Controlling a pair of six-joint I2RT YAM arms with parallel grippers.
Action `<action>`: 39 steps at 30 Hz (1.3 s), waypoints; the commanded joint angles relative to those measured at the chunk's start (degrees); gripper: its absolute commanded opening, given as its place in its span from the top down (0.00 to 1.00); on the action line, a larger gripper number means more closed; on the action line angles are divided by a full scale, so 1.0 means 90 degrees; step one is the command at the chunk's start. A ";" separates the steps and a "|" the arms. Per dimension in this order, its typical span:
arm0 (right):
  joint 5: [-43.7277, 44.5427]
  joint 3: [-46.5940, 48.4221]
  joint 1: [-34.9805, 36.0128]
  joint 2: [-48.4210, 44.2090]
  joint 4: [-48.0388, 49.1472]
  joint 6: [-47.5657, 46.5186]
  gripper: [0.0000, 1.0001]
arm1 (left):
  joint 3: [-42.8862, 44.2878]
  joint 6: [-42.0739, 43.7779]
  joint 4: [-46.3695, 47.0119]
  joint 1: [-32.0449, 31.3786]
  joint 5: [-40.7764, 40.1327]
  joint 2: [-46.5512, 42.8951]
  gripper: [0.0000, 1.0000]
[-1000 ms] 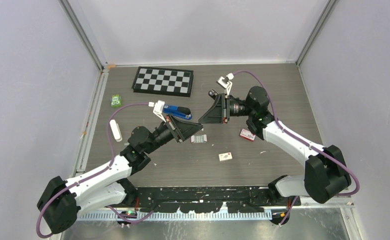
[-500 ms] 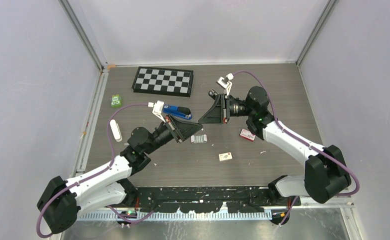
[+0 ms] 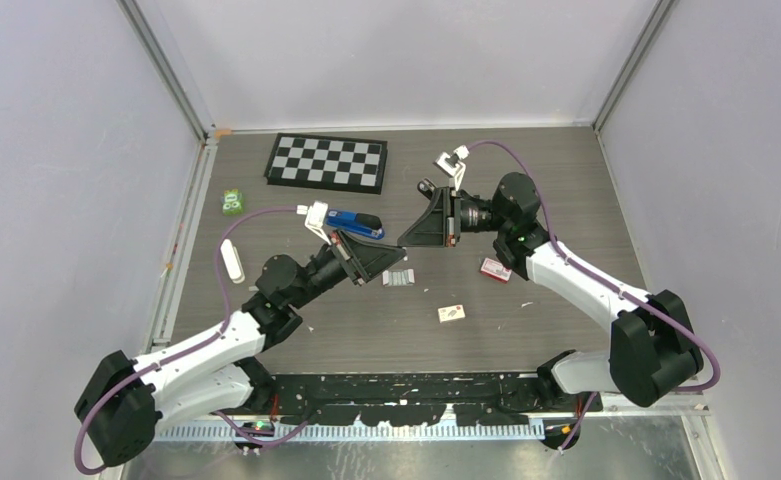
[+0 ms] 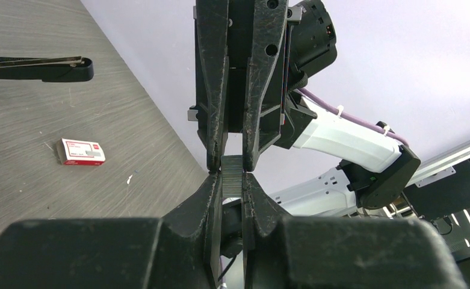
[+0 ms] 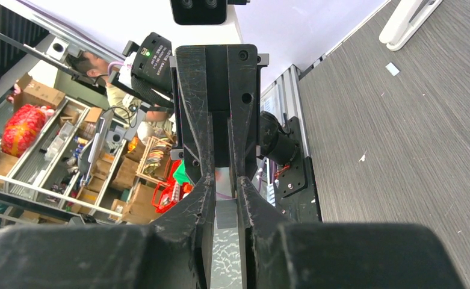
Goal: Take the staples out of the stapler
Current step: Pick up the staple from the center of the board, then adjust the staple box at the center of the board.
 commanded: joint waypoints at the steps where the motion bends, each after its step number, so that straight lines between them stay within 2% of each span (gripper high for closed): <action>1: -0.0134 0.0164 0.0096 -0.0123 0.0281 0.0006 0.88 | 0.0016 -0.0001 0.0487 -0.0023 -0.0077 0.0079 0.85; 4: -0.0138 0.0154 0.0101 -0.0122 0.0281 -0.0020 0.89 | 0.0017 -0.0015 0.0486 -0.0023 -0.0085 0.0103 0.83; 12: -0.0090 0.0174 0.0101 -0.0132 0.0062 -0.0159 0.90 | -0.0029 0.0007 0.0467 -0.0026 -0.0101 0.0015 0.61; 18: -0.0026 0.0206 0.0092 -0.0211 -0.0311 -0.0491 0.90 | -0.0114 0.0247 0.0159 -0.0023 -0.0172 -0.0299 0.53; 21: 0.0010 0.0259 0.0036 -0.0270 -0.0728 -0.0821 0.90 | -0.0054 0.0730 -0.0639 -0.0025 -0.0229 -0.0835 0.47; 24: 0.0087 0.0283 -0.0091 -0.0361 -0.1185 -0.1223 0.90 | 0.0034 0.1434 -0.1952 -0.0013 -0.0500 -0.1570 0.38; 26: 0.0232 0.0330 -0.0185 -0.0442 -0.1743 -0.1726 0.90 | 0.0001 0.2102 -0.2850 -0.0013 -0.0631 -0.2134 0.30; 28: 0.0410 0.0412 -0.0235 -0.0544 -0.2486 -0.2431 0.90 | -0.0120 0.2543 -0.3282 -0.0009 -0.0639 -0.2612 0.23; 30: 0.0675 0.0520 -0.0264 -0.0630 -0.3314 -0.3222 0.90 | -0.0151 0.2650 -0.3844 -0.0004 -0.0829 -0.2843 0.23; 33: 0.1013 0.0638 -0.0302 -0.0648 -0.4264 -0.3989 0.90 | -0.0063 0.2667 -0.4432 -0.0008 -0.1047 -0.2585 0.25; 39: 0.1575 0.0738 -0.0379 -0.0610 -0.5097 -0.4988 0.90 | 0.0296 0.2976 -0.4457 0.0014 -0.1630 -0.0807 0.38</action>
